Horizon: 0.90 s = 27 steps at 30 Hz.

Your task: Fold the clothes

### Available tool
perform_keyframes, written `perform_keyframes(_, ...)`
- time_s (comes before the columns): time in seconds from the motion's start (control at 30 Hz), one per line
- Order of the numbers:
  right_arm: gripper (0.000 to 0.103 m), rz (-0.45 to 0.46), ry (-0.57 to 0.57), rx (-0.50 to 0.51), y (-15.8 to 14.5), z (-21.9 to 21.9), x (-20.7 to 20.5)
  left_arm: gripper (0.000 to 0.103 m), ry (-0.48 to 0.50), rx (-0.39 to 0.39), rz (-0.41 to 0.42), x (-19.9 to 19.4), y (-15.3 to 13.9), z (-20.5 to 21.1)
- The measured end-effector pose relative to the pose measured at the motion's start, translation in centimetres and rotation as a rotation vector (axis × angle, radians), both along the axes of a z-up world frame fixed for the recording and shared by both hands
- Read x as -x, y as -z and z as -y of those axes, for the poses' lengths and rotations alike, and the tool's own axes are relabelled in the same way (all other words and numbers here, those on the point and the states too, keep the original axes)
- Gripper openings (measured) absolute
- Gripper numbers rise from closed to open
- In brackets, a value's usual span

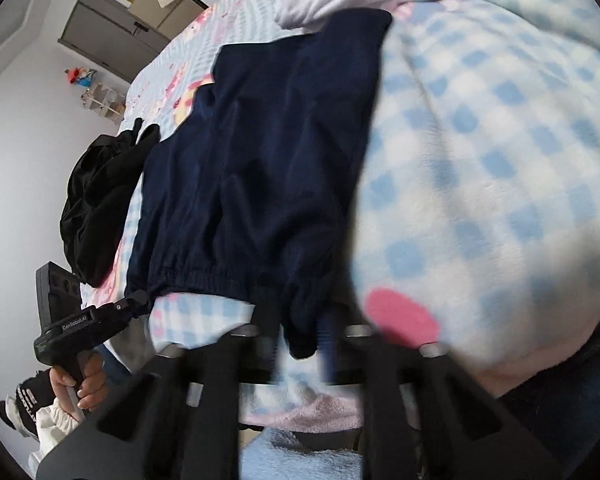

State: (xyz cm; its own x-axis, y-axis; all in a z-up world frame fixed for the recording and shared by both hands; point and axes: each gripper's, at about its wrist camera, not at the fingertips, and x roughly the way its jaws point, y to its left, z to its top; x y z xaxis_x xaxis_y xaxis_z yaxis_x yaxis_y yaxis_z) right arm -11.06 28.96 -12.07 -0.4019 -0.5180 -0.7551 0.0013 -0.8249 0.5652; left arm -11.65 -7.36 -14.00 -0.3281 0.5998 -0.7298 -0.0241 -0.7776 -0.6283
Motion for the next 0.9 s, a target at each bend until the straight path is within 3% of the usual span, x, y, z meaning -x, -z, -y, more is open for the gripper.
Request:
perform_keyframes(0.17,0.007,-0.019,-0.007,0.014,-2.0,-0.3,-0.8,0.011,0.029,-0.016,-0.034,-2.0,-2.1,0.7)
perform_keyframes(0.33,0.007,0.010,-0.012,0.043,-2.1,-1.1,-3.6,0.012,0.047,-0.019,-0.013,-4.5,-1.8,1.4)
perform_keyframes(0.47,0.008,0.081,-0.025,0.011,-0.1,-0.6,-4.6,0.015,0.069,0.020,0.062,-5.2,0.5,1.3)
perform_keyframes(0.53,0.015,0.119,-0.024,-0.012,0.4,-0.7,-4.5,0.027,0.077,0.057,0.114,-5.1,1.2,1.5)
perform_keyframes(0.6,0.022,0.158,-0.023,-0.035,1.0,-0.8,-4.4,0.028,0.080,0.090,0.144,-5.1,1.2,1.9)
perform_keyframes(0.67,0.024,0.173,-0.021,-0.056,1.0,-0.9,-4.3,0.028,0.058,0.097,0.068,-5.3,-0.5,2.8)
perform_keyframes(0.77,0.026,0.100,-0.008,-0.090,-1.0,-1.6,-4.4,0.031,0.029,0.108,-0.018,-4.7,-2.7,3.9)
perform_keyframes(0.8,0.026,0.080,-0.004,-0.099,-1.5,-1.8,-4.2,0.036,0.024,0.104,-0.025,-4.3,-2.9,4.1)
perform_keyframes(0.9,0.027,0.040,-0.006,-0.135,-2.3,-2.4,-2.7,0.038,0.020,0.056,-0.026,-1.6,-1.8,4.2)
